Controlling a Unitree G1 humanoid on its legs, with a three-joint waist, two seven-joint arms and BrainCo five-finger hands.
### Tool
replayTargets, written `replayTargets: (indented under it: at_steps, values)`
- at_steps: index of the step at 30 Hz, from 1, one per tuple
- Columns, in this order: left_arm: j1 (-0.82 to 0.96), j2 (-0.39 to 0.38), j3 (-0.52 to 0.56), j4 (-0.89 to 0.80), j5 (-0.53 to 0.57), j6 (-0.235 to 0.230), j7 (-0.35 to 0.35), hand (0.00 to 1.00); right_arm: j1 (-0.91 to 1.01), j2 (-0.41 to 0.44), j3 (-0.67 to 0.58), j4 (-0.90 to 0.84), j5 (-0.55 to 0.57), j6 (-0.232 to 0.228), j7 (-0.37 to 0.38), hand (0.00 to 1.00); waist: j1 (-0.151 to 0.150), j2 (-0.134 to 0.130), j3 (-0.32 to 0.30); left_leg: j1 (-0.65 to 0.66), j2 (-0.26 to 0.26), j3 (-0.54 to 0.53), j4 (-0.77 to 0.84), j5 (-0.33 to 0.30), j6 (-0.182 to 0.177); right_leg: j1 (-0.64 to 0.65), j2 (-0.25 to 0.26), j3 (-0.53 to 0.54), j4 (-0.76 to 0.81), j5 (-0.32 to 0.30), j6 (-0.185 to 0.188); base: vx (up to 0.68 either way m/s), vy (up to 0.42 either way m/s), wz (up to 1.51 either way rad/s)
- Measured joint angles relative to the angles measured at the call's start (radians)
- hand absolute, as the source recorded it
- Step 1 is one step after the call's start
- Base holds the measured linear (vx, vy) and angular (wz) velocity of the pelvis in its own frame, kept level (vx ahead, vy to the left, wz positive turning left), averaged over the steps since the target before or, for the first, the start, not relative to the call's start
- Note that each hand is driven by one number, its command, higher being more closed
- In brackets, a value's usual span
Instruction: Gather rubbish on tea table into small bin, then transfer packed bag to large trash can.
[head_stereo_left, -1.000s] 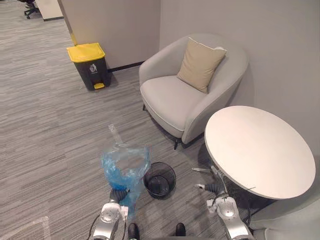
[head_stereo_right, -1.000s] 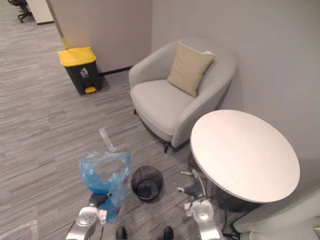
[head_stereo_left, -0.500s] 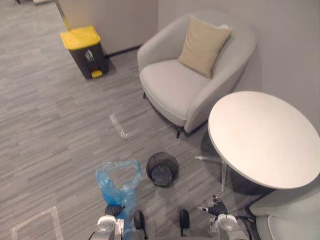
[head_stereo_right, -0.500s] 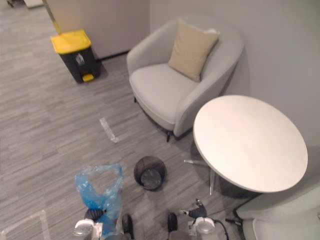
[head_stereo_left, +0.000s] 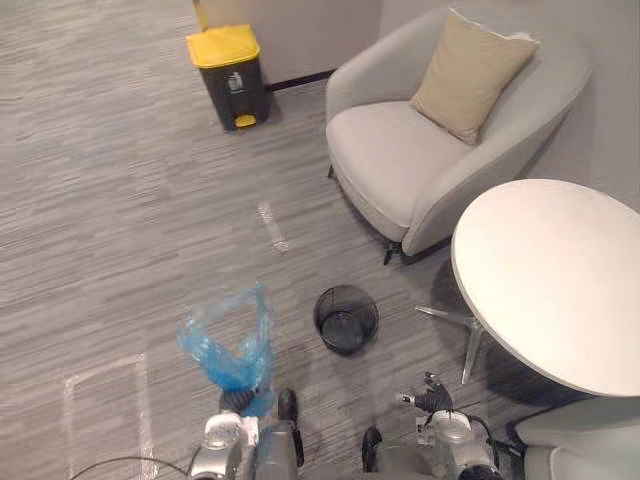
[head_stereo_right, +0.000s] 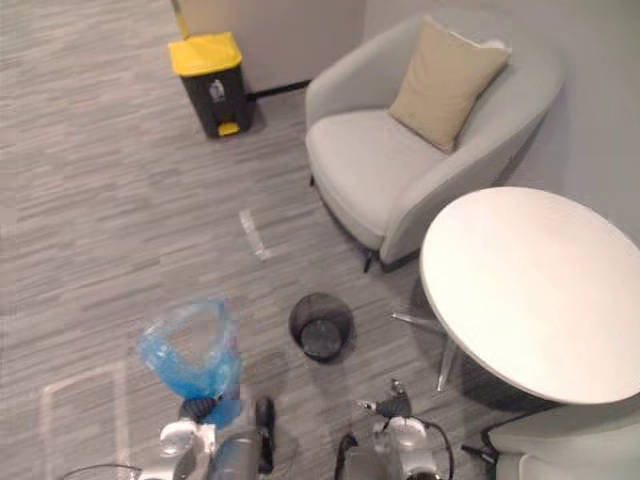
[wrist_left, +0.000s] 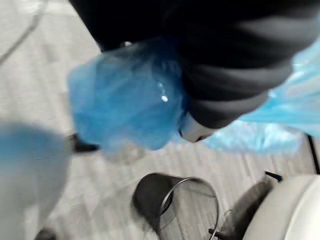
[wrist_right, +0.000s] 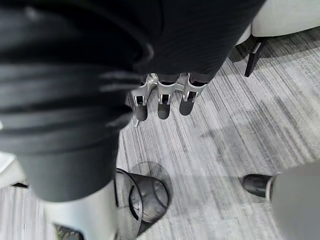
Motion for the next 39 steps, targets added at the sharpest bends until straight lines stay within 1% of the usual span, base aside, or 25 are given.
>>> replayTargets:
  at_steps: [2,3,4,5,6,7,9,12,16,19,21,22,24,25,26,27,28,31,32,33,34,35,36,37,39]
  values:
    - [-0.002,-0.003,-0.004,0.0,0.0,0.001,0.001,1.0,0.009,0.015,-0.017,-0.002,0.0,0.0,-0.002,0.0,-0.001,-0.001,0.0,-0.003,0.021,0.043,-0.03,-0.061,-0.02,0.014,-0.006,-0.061,-0.032,0.019,-0.026,-0.15,-0.048,0.78]
    - [-0.014,-0.004,-0.008,0.001,0.001,0.001,0.0,1.0,0.013,0.03,-0.043,-0.008,0.001,0.0,-0.006,0.0,-0.007,-0.029,0.015,-0.006,0.025,0.108,0.018,-0.086,-0.004,0.025,-0.042,-0.095,-0.049,0.032,-0.035,-0.12,0.033,0.91]
    - [-0.024,-0.006,-0.021,0.001,0.002,0.001,-0.001,1.0,0.025,0.028,-0.043,-0.008,0.001,0.0,-0.011,0.0,-0.01,-0.044,0.023,-0.009,0.018,0.148,0.161,-0.102,0.019,0.032,-0.081,-0.125,-0.049,0.036,-0.028,-0.11,0.028,0.92]
    - [-0.024,-0.006,-0.03,0.001,0.002,0.001,-0.001,1.0,0.029,0.025,-0.043,-0.01,0.001,0.0,-0.012,0.0,-0.013,-0.044,0.023,-0.006,0.018,0.155,0.207,-0.111,0.023,0.035,-0.092,-0.137,-0.049,0.037,-0.026,-0.12,0.094,1.01]
    - [-0.023,-0.01,-0.044,0.002,0.002,0.0,-0.002,1.0,0.04,0.01,-0.044,-0.017,0.001,0.0,-0.016,0.0,-0.018,-0.038,0.018,0.02,0.036,0.18,0.301,-0.196,0.046,0.037,-0.114,-0.171,-0.055,0.045,-0.012,-0.07,0.083,0.73]
    - [-0.024,-0.011,-0.044,0.004,0.002,0.0,-0.002,1.0,0.042,0.007,-0.044,-0.017,0.001,0.0,-0.017,0.0,-0.019,-0.03,0.016,0.029,0.046,0.19,0.309,-0.221,0.047,0.037,-0.116,-0.179,-0.06,0.05,-0.004,-0.07,0.163,0.73]
    - [-0.035,-0.004,-0.043,0.024,0.002,0.0,-0.001,1.0,0.041,0.005,-0.049,-0.011,0.001,0.0,-0.015,0.0,-0.018,-0.001,0.014,0.069,0.057,0.215,0.26,-0.276,0.021,0.038,-0.114,-0.199,-0.071,0.065,0.029,-0.05,0.19,0.4]
    - [-0.021,0.043,-0.051,0.057,0.003,0.001,-0.001,1.0,0.018,0.044,-0.048,0.034,0.0,-0.001,-0.004,0.0,-0.013,-0.036,-0.001,0.088,-0.002,0.203,0.18,-0.255,0.043,0.071,-0.132,-0.201,-0.152,0.103,0.073,-0.04,0.179,0.26]
    - [-0.028,0.069,-0.075,0.069,0.003,0.001,-0.001,1.0,0.003,0.036,-0.048,0.065,-0.001,0.0,0.0,0.0,-0.015,-0.041,-0.002,0.073,-0.051,0.172,0.17,-0.261,0.061,0.087,-0.156,-0.198,-0.188,0.117,0.095,-0.02,0.172,0.36]
    - [-0.024,0.075,-0.073,0.069,0.004,0.001,0.0,1.0,0.001,0.034,-0.048,0.071,-0.004,0.002,0.001,0.0,-0.015,-0.046,0.001,0.041,-0.081,0.151,0.216,-0.3,0.089,0.083,-0.179,-0.199,-0.172,0.086,0.132,0.06,0.109,0.31]
    - [-0.015,0.079,-0.073,0.069,0.004,0.001,0.0,1.0,-0.006,0.027,-0.047,0.074,-0.013,0.009,0.004,0.0,-0.018,-0.059,-0.002,0.011,-0.105,0.129,0.3,-0.363,0.107,0.055,-0.227,-0.193,-0.058,0.022,0.168,0.14,0.115,0.34]
    - [-0.014,0.081,-0.073,0.069,0.004,0.001,0.0,1.0,-0.007,0.025,-0.048,0.074,-0.015,0.009,0.004,0.0,-0.019,-0.063,-0.004,0.009,-0.114,0.127,0.309,-0.373,0.112,0.048,-0.237,-0.188,-0.036,0.013,0.171,0.19,0.09,0.31]
    - [-0.013,0.084,-0.073,0.068,0.003,0.001,0.001,1.0,-0.022,0.018,-0.047,0.086,-0.025,0.009,0.004,0.0,-0.022,-0.067,-0.003,0.02,-0.144,0.1,0.331,-0.397,0.131,-0.029,-0.279,-0.113,0.185,0.02,0.144,0.26,0.122,0.41]
    - [-0.014,0.09,-0.072,0.064,0.003,0.001,0.001,1.0,-0.024,0.025,-0.038,0.089,-0.03,0.01,0.005,0.0,-0.038,-0.06,0.003,0.05,-0.145,0.068,0.329,-0.403,0.139,-0.074,-0.258,-0.045,0.289,-0.014,0.117,0.27,0.086,0.56]
    - [-0.014,0.092,-0.072,0.062,0.002,0.001,0.001,1.0,-0.025,0.027,-0.034,0.089,-0.031,0.009,0.006,0.0,-0.043,-0.06,0.004,0.061,-0.144,0.055,0.326,-0.407,0.14,-0.077,-0.241,-0.031,0.298,-0.028,0.113,0.28,-0.004,0.72]
    - [-0.014,0.098,-0.069,0.056,0.002,0.001,0.002,1.0,-0.026,0.028,-0.026,0.089,-0.032,0.009,0.007,0.0,-0.049,-0.061,0.006,0.095,-0.144,0.035,0.307,-0.413,0.142,-0.094,-0.195,-0.008,0.307,-0.058,0.098,0.38,-0.087,0.53]
    - [-0.018,0.099,-0.049,0.05,0.002,0.0,0.002,1.0,-0.028,0.023,-0.026,0.09,-0.031,0.008,0.007,0.0,-0.05,-0.063,0.021,0.148,-0.14,0.023,0.275,-0.418,0.139,-0.12,-0.14,-0.008,0.29,-0.067,0.086,0.31,-0.082,0.43]
    - [-0.038,0.102,-0.036,0.051,0.002,0.0,0.002,1.0,-0.046,0.021,-0.027,0.089,-0.031,0.007,0.005,0.0,-0.057,-0.066,0.034,0.222,-0.128,0.002,0.213,-0.422,0.126,-0.172,-0.061,-0.047,0.158,-0.035,0.053,0.32,-0.104,0.28]
    - [-0.047,0.103,-0.036,0.05,0.002,-0.001,0.001,1.0,-0.044,0.022,-0.027,0.089,-0.031,0.007,0.005,0.0,-0.063,-0.079,0.034,0.256,-0.135,-0.008,0.181,-0.423,0.113,-0.177,-0.043,-0.054,0.032,0.048,0.034,0.33,-0.094,0.54]
    - [-0.059,0.096,-0.037,0.06,0.002,0.0,0.001,1.0,-0.036,0.016,-0.037,0.09,-0.031,0.007,0.004,0.0,-0.08,-0.069,0.042,0.295,-0.126,-0.04,0.15,-0.424,0.094,-0.142,-0.022,-0.065,-0.029,0.154,-0.029,0.46,-0.117,0.44]
    - [-0.063,0.09,-0.041,0.062,0.002,-0.002,0.0,1.0,-0.034,0.014,-0.045,0.09,-0.031,0.008,0.003,0.0,-0.077,-0.06,0.037,0.304,-0.115,-0.045,0.129,-0.415,0.078,-0.13,-0.014,-0.076,-0.041,0.159,-0.033,0.56,-0.149,0.23]
    - [-0.063,0.086,-0.046,0.064,0.003,-0.003,-0.002,1.0,-0.036,0.016,-0.064,0.089,-0.031,0.008,0.002,0.0,-0.07,-0.054,0.037,0.324,-0.104,-0.05,0.088,-0.393,0.043,-0.136,-0.014,-0.087,-0.016,0.148,-0.049,0.52,-0.155,0.07]
    - [-0.07,0.08,-0.046,0.067,0.004,-0.002,-0.002,1.0,-0.031,0.018,-0.081,0.088,-0.031,0.009,0.001,0.0,-0.077,-0.054,0.038,0.359,-0.103,-0.052,0.056,-0.371,0.013,-0.13,-0.018,-0.092,0.023,0.108,-0.054,0.33,-0.11,0.15]
    - [-0.072,0.076,-0.046,0.066,0.004,-0.003,-0.002,1.0,-0.026,0.017,-0.085,0.088,-0.031,0.009,0.002,0.0,-0.08,-0.053,0.037,0.371,-0.102,-0.051,0.058,-0.365,0.004,-0.117,-0.019,-0.096,0.03,0.09,-0.052,0.37,-0.119,0.27]
    - [-0.072,0.063,-0.041,0.065,0.004,-0.004,-0.003,1.0,-0.01,0.023,-0.104,0.081,-0.031,0.009,0.001,0.0,-0.084,-0.054,0.037,0.33,-0.095,-0.033,0.243,-0.366,-0.007,-0.031,-0.014,-0.103,-0.027,0.072,-0.052,0.42,-0.086,0.2]
